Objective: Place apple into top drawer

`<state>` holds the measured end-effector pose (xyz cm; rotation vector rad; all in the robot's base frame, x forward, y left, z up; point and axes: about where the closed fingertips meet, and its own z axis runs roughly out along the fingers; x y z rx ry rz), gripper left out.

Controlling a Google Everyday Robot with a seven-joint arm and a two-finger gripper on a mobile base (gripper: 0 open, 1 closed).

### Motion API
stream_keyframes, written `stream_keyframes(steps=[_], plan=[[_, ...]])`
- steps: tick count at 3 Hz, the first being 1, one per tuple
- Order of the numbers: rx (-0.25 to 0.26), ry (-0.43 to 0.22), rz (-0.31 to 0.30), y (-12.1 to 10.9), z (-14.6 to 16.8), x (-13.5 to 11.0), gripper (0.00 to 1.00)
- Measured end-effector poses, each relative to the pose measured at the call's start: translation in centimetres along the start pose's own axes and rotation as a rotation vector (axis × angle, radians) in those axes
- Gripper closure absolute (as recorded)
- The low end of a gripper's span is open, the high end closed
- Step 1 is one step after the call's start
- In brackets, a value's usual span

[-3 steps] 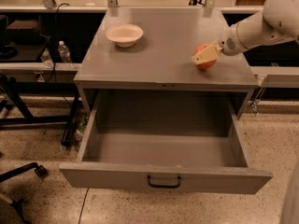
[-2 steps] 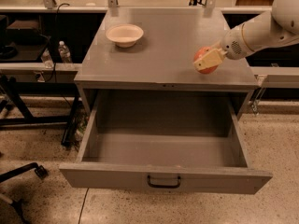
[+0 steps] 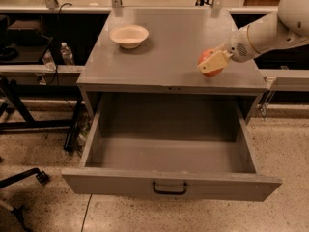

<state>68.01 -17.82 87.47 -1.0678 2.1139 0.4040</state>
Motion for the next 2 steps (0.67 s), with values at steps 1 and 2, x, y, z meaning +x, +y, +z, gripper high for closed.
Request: stream_keyframes(steps=[1, 2], plan=[[-0.013, 0.009, 0.038, 2.9, -1.3, 1.2, 1.00], [0.019, -0.002, 0.083, 7.1, -3.6, 2.1, 1.00]])
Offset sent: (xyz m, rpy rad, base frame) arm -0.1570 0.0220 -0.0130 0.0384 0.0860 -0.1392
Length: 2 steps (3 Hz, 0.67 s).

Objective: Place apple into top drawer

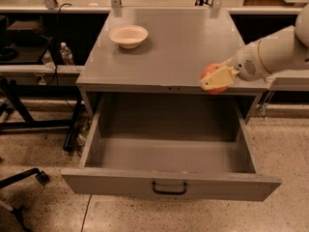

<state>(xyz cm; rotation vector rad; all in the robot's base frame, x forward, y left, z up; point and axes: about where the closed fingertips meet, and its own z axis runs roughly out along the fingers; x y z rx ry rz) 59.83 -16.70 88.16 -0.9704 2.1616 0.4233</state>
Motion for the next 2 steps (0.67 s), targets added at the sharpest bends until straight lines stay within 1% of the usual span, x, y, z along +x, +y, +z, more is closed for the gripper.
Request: stream_keyframes(steps=[1, 2], plan=[[0.040, -0.012, 0.066, 4.2, -0.8, 1.7, 1.00], [0.054, 0.003, 0.153, 7.9, 2.6, 6.2, 1.00]])
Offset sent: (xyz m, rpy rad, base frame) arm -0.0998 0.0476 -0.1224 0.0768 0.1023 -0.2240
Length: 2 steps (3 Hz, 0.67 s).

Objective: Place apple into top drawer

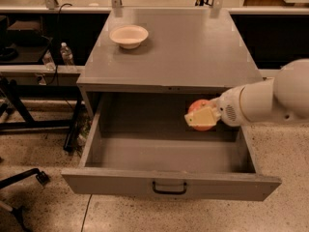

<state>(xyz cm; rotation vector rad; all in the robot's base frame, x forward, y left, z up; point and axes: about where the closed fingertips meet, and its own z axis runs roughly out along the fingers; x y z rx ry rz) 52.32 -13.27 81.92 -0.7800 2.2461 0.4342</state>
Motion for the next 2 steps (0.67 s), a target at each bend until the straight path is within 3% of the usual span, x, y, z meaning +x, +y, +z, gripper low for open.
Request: stream_keyframes(steps=[1, 2], plan=[[0.010, -0.001, 0.042, 0.3, 3.5, 2.7, 1.00], [0.026, -0.012, 0.044, -0.6, 7.1, 4.0, 1.00]])
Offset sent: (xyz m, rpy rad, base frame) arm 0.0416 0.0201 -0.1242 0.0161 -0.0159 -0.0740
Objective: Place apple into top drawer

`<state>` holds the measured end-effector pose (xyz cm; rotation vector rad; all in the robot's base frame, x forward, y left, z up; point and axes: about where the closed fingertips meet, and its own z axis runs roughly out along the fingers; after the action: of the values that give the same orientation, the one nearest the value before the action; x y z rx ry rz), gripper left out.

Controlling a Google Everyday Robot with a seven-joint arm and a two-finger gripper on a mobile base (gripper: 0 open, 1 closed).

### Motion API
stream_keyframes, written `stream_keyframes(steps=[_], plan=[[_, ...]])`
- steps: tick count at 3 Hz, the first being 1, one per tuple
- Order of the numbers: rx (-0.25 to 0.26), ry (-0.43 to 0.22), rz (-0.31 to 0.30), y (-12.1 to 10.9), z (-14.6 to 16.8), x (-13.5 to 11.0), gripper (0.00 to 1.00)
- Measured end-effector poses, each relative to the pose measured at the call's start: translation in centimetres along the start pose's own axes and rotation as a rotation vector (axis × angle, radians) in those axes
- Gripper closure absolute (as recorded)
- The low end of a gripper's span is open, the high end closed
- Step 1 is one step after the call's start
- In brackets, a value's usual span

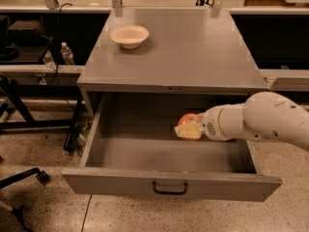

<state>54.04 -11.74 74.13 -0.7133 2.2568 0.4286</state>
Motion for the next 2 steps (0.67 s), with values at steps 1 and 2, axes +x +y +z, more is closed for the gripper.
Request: stream_keyframes(steps=[1, 2], plan=[[0.014, 0.007, -0.008, -1.1, 3.2, 0.8, 0.88], [0.015, 0.040, -0.020, -2.0, 6.4, 1.6, 0.65]])
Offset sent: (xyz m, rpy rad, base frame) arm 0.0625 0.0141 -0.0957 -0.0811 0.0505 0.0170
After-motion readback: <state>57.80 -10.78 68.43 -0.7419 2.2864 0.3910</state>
